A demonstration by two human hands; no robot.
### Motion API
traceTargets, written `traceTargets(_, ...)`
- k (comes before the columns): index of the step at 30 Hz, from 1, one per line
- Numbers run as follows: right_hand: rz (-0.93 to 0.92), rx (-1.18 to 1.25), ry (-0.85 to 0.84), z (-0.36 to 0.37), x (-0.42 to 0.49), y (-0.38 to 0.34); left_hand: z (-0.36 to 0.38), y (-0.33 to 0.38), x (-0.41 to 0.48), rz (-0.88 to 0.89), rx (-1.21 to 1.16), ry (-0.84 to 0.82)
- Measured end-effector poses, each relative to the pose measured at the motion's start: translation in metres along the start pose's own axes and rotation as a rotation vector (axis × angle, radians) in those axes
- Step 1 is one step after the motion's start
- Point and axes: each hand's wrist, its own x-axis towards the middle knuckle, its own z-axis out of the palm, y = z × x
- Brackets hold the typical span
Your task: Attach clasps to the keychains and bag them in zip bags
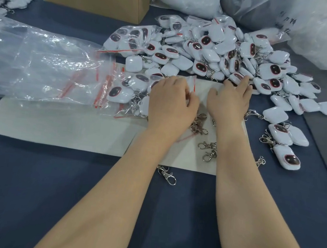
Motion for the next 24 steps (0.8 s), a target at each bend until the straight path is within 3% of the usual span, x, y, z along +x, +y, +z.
traceTargets(8, -0.016, 0.174, 0.229, 0.003, -0.001, 0.002, 0.0, 0.001, 0.0, -0.016, -0.001, -0.002)
traceTargets(11, -0.079, 0.585, 0.431, -0.003, -0.002, -0.005, 0.001, 0.001, 0.0, -0.021, -0.007, -0.003)
traceTargets(13, -0.084, 0.816, 0.467, -0.007, -0.005, -0.009, 0.0, 0.002, 0.0, -0.018, -0.008, -0.001)
traceTargets(16, -0.005, 1.09, 0.313, -0.007, -0.005, -0.015, 0.0, 0.002, 0.0, -0.018, -0.013, -0.003)
traceTargets(20, 0.246, 1.619, -0.003, -0.01, 0.0, -0.02, 0.0, 0.002, 0.0, -0.015, -0.013, -0.007)
traceTargets(24, 0.239, 1.661, -0.173, -0.01, -0.002, -0.019, 0.001, 0.002, 0.0, -0.007, 0.004, 0.003)
